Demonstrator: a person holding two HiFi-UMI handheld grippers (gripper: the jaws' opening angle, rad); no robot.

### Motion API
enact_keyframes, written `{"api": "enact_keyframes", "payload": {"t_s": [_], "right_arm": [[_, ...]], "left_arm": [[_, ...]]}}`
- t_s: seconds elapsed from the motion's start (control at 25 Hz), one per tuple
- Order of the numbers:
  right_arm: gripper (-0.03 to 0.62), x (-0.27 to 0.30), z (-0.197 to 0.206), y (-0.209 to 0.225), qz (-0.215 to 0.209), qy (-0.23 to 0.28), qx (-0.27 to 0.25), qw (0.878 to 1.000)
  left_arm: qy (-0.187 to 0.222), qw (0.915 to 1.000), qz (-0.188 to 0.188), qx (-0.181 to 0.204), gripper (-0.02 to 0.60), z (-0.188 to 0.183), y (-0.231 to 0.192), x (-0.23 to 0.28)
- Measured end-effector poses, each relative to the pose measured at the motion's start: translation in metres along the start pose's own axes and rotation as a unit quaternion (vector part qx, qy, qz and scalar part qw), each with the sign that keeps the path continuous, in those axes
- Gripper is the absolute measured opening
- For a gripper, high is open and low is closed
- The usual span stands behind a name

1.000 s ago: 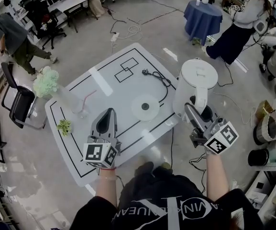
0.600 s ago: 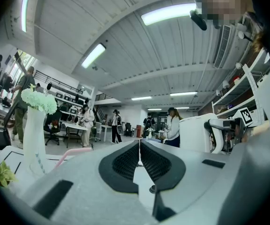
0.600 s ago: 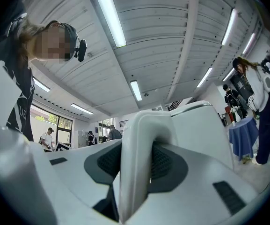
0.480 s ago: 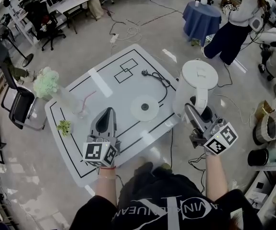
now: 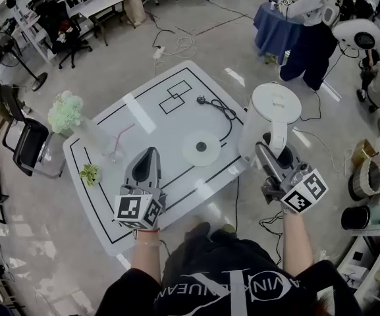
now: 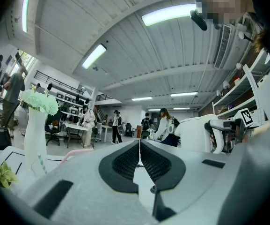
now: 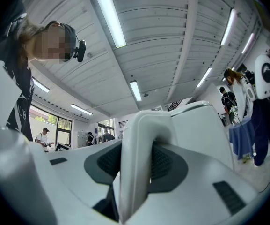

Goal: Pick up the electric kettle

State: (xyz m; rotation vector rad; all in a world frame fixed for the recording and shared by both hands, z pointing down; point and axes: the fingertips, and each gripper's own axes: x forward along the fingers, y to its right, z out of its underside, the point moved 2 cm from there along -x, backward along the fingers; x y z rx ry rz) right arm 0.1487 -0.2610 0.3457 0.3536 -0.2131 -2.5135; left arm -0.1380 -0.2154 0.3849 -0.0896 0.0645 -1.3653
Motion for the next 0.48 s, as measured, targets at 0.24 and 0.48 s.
{"api": "enact_keyframes", "payload": {"t_s": [0.24,0.48], "right_arm": [[0.133,0.0034,0.0028,-0.0012,-0.002,-0.003,0.001,1.0],[0.133,0.0086,0.0058,-0.0048,-0.01,-0.007,0.003,1.0]], "left_arm": [[-0.001,1.0,-0.004,-0.001,0.014,0.0017,-0.003,-0.0016],[-0.003,1.0,-0.003,-0.002,0.014,0.0018,-0.0051,-0.0009]]}}
